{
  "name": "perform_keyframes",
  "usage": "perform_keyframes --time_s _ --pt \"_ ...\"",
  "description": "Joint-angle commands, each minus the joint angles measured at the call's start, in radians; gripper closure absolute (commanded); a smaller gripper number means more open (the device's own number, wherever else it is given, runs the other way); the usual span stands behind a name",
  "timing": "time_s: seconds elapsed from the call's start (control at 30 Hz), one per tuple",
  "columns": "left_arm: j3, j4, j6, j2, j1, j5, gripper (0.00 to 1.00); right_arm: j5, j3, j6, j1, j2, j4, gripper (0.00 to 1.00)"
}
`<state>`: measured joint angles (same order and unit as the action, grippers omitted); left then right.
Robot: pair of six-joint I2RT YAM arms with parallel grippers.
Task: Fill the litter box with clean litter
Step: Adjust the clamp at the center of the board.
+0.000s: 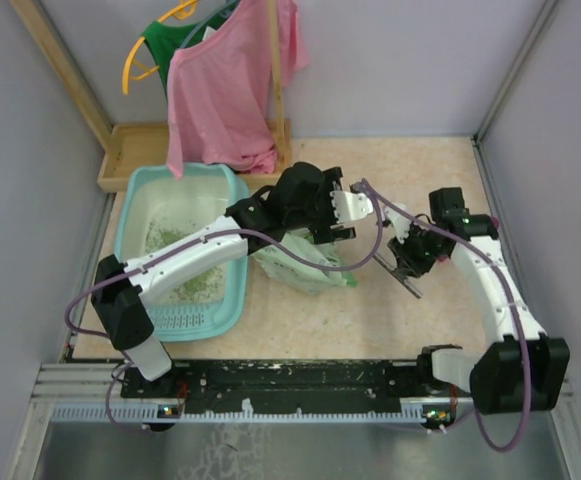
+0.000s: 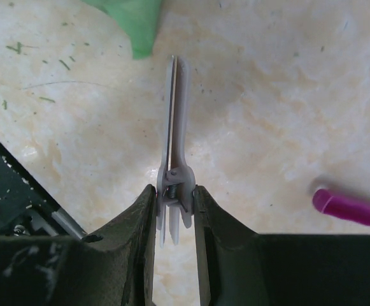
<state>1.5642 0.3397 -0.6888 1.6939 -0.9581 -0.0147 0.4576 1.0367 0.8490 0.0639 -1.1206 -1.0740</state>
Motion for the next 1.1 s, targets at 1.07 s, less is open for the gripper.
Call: perform_keyframes --time_s 1.07 --pt "0.078 -0.097 0.147 0.003 -0.002 0.291 0.01 -0.582 -0.002 -0.657 0.008 -0.357 0.471 1.0"
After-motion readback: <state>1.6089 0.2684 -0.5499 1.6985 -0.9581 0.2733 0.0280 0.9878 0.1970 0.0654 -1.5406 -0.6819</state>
